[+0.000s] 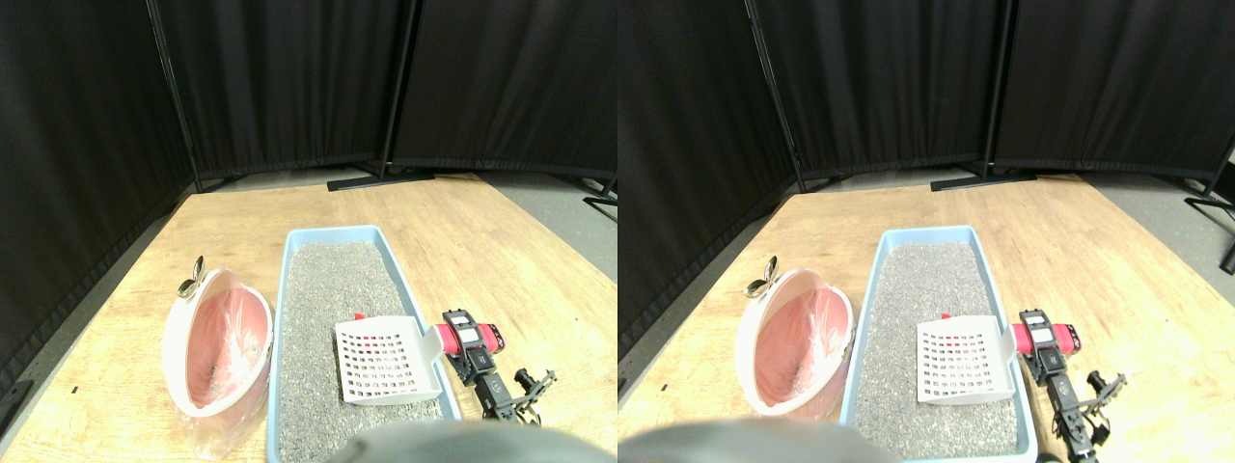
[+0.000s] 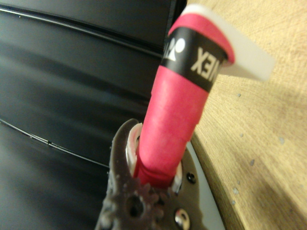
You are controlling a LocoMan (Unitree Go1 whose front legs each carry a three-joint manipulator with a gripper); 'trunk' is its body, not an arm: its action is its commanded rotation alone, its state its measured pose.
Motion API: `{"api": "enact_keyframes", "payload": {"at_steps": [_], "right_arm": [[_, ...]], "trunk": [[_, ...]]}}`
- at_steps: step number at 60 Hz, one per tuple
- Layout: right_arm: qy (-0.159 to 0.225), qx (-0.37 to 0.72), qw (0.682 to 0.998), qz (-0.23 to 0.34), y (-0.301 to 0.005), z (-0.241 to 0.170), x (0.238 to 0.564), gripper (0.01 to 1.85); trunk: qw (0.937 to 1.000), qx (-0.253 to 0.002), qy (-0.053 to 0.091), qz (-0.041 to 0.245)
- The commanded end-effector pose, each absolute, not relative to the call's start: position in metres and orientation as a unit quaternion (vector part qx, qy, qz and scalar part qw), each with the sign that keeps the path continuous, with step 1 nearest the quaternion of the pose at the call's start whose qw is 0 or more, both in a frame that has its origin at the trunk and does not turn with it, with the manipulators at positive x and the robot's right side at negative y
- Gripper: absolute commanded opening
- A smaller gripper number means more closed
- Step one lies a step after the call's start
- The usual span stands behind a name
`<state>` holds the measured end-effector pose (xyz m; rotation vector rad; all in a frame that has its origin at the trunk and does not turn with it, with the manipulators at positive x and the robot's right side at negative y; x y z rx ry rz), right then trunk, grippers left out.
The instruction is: Scoop (unimanual)
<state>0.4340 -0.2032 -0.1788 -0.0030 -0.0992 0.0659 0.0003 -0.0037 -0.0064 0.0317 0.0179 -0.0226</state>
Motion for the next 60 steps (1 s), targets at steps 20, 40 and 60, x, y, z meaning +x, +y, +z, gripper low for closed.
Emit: {"api": "enact_keyframes", "payload": {"at_steps": [20, 40, 60], "right_arm": [[-0.167, -0.093, 0.979, 0.065, -0.214, -0.126, 0.432, 0.05], [-0.166, -0.142, 0.974, 0.052, -0.229, -0.101, 0.455, 0.05], [-0.151, -0.197, 0.966, 0.075, -0.234, -0.082, 0.477, 0.05]], "trunk": [[1.0, -0.002, 0.004, -0.008], [1.0, -0.003, 0.003, -0.005], [0.9999, -0.011, -0.001, 0.002]]}}
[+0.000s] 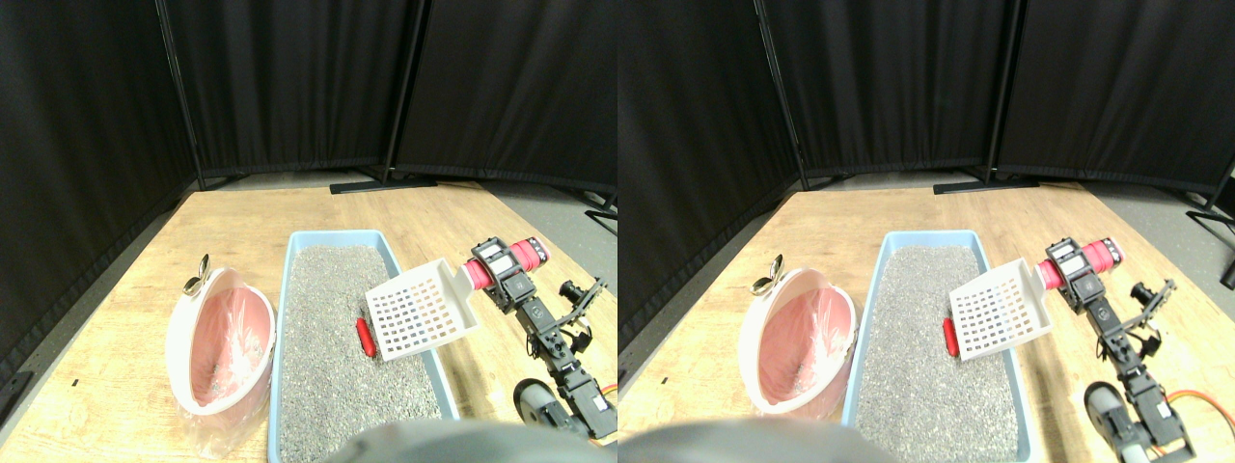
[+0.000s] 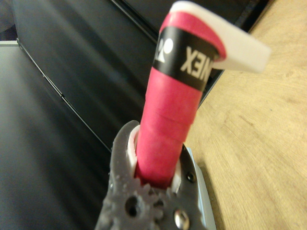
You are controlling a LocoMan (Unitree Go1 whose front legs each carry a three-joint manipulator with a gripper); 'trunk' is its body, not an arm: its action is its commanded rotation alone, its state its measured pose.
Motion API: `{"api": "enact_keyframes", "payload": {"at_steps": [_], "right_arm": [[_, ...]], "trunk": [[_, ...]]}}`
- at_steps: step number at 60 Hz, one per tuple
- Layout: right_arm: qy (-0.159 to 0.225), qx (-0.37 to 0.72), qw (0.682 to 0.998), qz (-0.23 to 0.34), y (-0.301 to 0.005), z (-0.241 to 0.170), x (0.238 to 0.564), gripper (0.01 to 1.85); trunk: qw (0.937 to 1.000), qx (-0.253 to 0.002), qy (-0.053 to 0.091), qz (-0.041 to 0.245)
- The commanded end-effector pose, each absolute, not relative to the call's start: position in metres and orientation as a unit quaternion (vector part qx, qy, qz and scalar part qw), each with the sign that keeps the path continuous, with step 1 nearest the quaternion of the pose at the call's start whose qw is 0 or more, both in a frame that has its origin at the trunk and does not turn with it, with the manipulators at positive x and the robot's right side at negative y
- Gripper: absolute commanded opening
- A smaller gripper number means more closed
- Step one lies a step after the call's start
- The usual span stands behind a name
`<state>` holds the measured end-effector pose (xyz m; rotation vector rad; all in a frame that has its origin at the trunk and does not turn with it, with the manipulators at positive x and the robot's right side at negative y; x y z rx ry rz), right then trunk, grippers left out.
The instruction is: Scoop (unimanual)
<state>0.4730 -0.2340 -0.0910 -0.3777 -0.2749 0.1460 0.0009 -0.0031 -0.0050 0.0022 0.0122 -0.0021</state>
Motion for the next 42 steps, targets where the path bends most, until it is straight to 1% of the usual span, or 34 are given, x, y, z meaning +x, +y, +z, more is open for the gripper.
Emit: {"api": "enact_keyframes", "payload": {"at_steps": [1, 3, 14, 16, 18, 27, 34, 37, 38, 42], "right_arm": [[-0.152, -0.2, 0.965, 0.08, -0.234, -0.081, 0.479, 0.05], [-0.152, -0.202, 0.964, 0.082, -0.234, -0.081, 0.479, 0.05], [-0.127, -0.231, 0.96, 0.1, -0.231, -0.074, 0.497, 0.05], [-0.115, -0.242, 0.959, 0.096, -0.23, -0.073, 0.499, 0.05], [-0.111, -0.258, 0.954, 0.104, -0.23, -0.072, 0.503, 0.05], [-0.084, -0.282, 0.95, 0.102, -0.227, -0.069, 0.513, 0.05], [-0.077, -0.297, 0.946, 0.107, -0.224, -0.068, 0.519, 0.05], [-0.08, -0.308, 0.941, 0.116, -0.223, -0.069, 0.522, 0.05], [-0.073, -0.309, 0.941, 0.114, -0.223, -0.069, 0.523, 0.05], [-0.073, -0.314, 0.938, 0.126, -0.222, -0.07, 0.525, 0.05]], "trunk": [[0.9999, -0.011, -0.001, 0.002], [0.9999, -0.014, -0.002, 0.005], [0.9997, -0.02, -0.003, 0.013], [0.9997, -0.021, -0.003, 0.014], [0.9996, -0.022, -0.002, 0.015], [0.9994, -0.029, -0.003, 0.021], [0.9991, -0.033, -0.002, 0.026], [0.999, -0.036, -0.002, 0.028], [0.9989, -0.036, -0.001, 0.029], [0.9988, -0.038, 0.001, 0.031]]}}
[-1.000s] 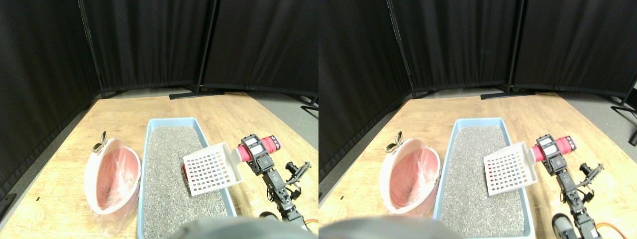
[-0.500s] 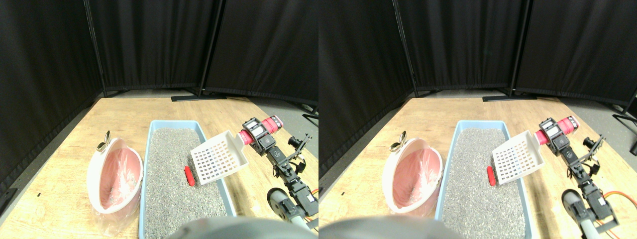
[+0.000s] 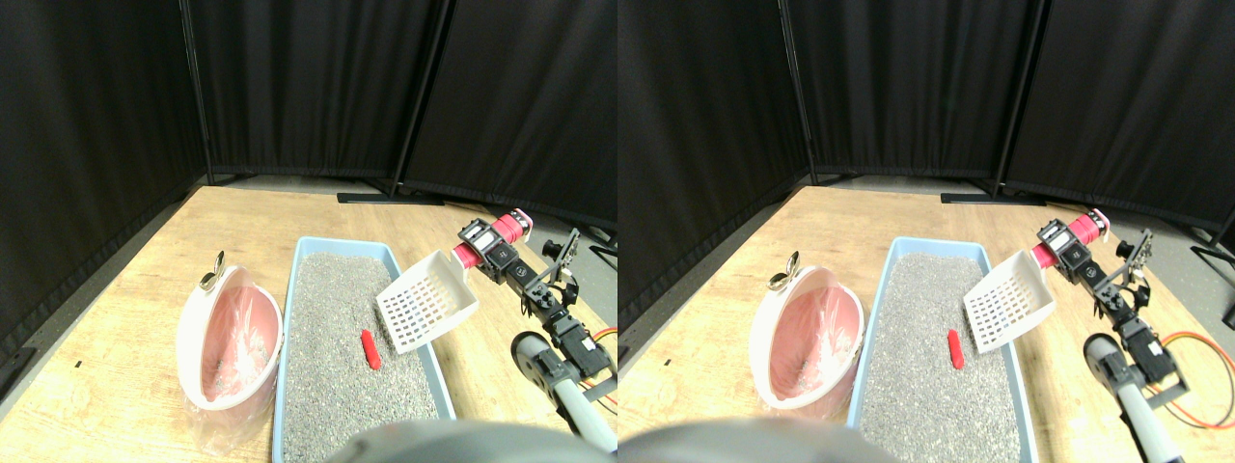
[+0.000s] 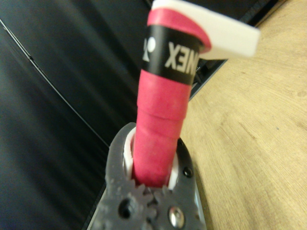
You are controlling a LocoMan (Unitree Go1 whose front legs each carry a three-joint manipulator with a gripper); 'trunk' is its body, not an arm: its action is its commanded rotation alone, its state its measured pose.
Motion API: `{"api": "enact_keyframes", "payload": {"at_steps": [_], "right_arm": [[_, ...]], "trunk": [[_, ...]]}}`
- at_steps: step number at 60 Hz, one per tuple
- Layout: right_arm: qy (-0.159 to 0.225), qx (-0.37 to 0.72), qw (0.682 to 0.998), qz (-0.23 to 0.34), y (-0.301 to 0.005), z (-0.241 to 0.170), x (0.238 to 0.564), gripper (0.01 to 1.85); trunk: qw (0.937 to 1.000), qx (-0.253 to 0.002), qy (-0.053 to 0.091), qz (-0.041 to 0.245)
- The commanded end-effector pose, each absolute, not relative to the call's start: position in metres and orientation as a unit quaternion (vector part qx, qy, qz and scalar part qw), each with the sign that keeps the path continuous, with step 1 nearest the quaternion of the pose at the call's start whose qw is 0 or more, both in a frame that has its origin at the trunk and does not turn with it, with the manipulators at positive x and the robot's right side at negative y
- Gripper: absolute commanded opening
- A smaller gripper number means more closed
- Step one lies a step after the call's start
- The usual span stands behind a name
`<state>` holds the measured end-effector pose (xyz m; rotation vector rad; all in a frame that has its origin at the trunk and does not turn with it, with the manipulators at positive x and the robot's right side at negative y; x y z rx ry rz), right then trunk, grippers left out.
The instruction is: Scoop (unimanual)
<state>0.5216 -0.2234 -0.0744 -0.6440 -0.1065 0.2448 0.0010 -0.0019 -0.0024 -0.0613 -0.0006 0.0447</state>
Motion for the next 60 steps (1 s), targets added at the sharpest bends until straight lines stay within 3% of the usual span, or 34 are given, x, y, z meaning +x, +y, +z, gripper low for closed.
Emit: {"api": "enact_keyframes", "payload": {"at_steps": [1, 19, 25, 60], "right_arm": [[-0.076, -0.318, 0.936, 0.133, -0.221, -0.07, 0.526, 0.05], [-0.061, -0.363, 0.915, 0.167, -0.21, -0.07, 0.532, 0.05], [-0.075, -0.36, 0.908, 0.201, -0.206, -0.073, 0.533, 0.05], [-0.081, -0.393, 0.889, 0.219, -0.203, -0.086, 0.532, 0.05]], "trunk": [[0.9988, -0.038, 0.001, 0.031], [0.9983, -0.045, 0.006, 0.035], [0.9982, -0.048, 0.008, 0.036], [0.9983, -0.046, 0.007, 0.034]]}}
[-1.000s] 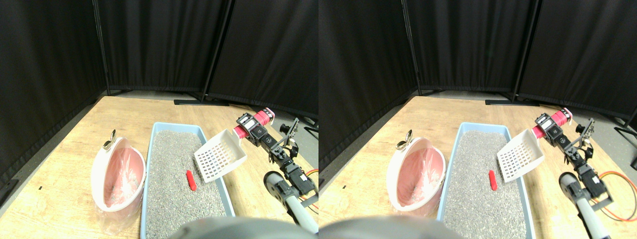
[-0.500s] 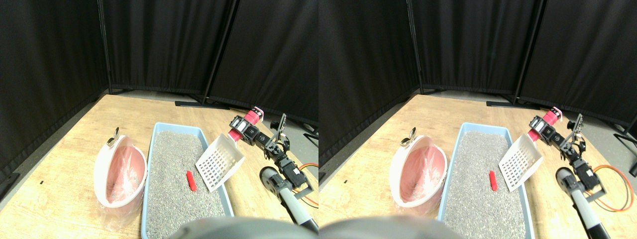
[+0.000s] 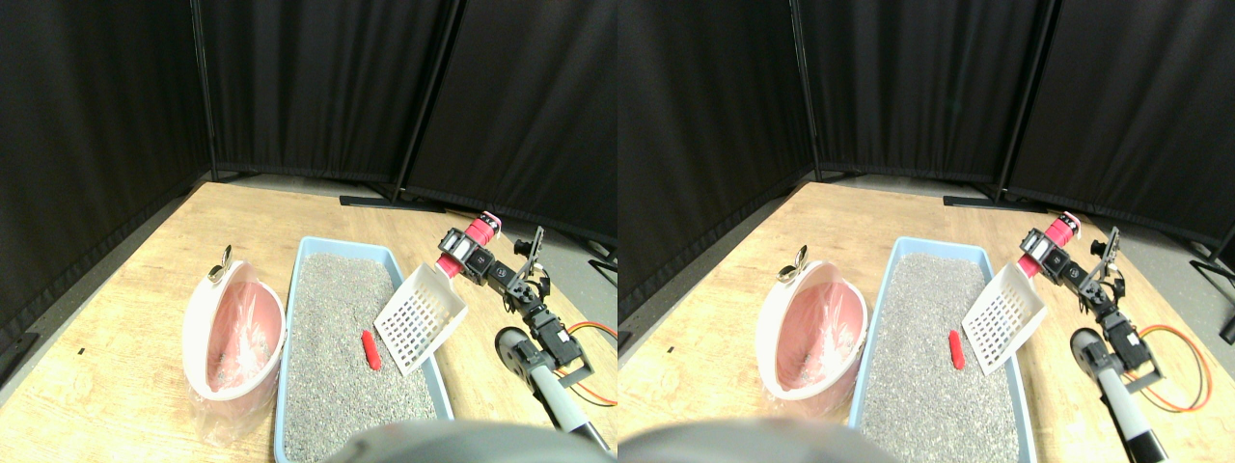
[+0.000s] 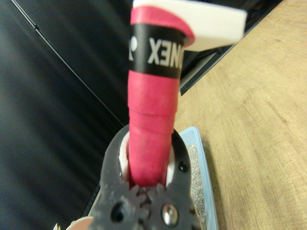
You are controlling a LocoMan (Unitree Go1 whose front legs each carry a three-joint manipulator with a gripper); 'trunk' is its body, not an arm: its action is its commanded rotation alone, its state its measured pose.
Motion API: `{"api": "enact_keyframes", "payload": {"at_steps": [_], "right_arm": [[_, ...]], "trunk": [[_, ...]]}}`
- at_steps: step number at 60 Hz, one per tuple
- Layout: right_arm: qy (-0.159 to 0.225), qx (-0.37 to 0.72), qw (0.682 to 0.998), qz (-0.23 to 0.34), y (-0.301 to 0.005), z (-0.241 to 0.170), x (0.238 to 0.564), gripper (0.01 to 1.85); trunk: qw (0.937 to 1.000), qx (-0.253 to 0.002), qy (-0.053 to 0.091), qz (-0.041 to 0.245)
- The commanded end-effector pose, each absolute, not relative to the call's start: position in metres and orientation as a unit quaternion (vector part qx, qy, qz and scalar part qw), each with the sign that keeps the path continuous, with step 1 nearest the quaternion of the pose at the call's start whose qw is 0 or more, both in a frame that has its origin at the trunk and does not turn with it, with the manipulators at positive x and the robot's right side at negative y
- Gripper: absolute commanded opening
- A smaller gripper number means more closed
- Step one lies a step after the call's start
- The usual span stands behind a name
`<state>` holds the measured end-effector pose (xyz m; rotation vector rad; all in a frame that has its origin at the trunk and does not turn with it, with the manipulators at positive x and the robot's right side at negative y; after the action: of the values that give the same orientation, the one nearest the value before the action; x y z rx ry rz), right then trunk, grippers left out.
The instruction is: Scoop (unimanual)
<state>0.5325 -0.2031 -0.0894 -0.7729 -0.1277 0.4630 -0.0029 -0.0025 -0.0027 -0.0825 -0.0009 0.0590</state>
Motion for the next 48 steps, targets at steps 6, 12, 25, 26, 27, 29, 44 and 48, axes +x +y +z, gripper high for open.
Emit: {"api": "enact_keyframes", "payload": {"at_steps": [6, 12, 25, 26, 27, 29, 44, 48], "right_arm": [[-0.08, -0.4, 0.888, 0.212, -0.201, -0.086, 0.529, 0.05], [-0.087, -0.41, 0.883, 0.211, -0.197, -0.087, 0.525, 0.05], [-0.059, -0.415, 0.885, 0.202, -0.188, -0.103, 0.523, 0.05], [-0.059, -0.42, 0.881, 0.209, -0.187, -0.106, 0.523, 0.05], [-0.058, -0.424, 0.878, 0.216, -0.185, -0.109, 0.523, 0.05], [-0.056, -0.423, 0.878, 0.218, -0.184, -0.111, 0.522, 0.05], [0.021, -0.377, 0.882, 0.281, -0.141, -0.179, 0.5, 0.05], [0.033, -0.343, 0.895, 0.283, -0.129, -0.188, 0.494, 0.05]], "trunk": [[0.9983, -0.045, 0.007, 0.035], [0.9984, -0.044, 0.006, 0.034], [0.9985, -0.044, 0.007, 0.032], [0.9985, -0.044, 0.007, 0.032], [0.9985, -0.043, 0.009, 0.031], [0.9984, -0.044, 0.01, 0.032], [0.9982, -0.047, 0.014, 0.035], [0.9981, -0.047, 0.014, 0.038]]}}
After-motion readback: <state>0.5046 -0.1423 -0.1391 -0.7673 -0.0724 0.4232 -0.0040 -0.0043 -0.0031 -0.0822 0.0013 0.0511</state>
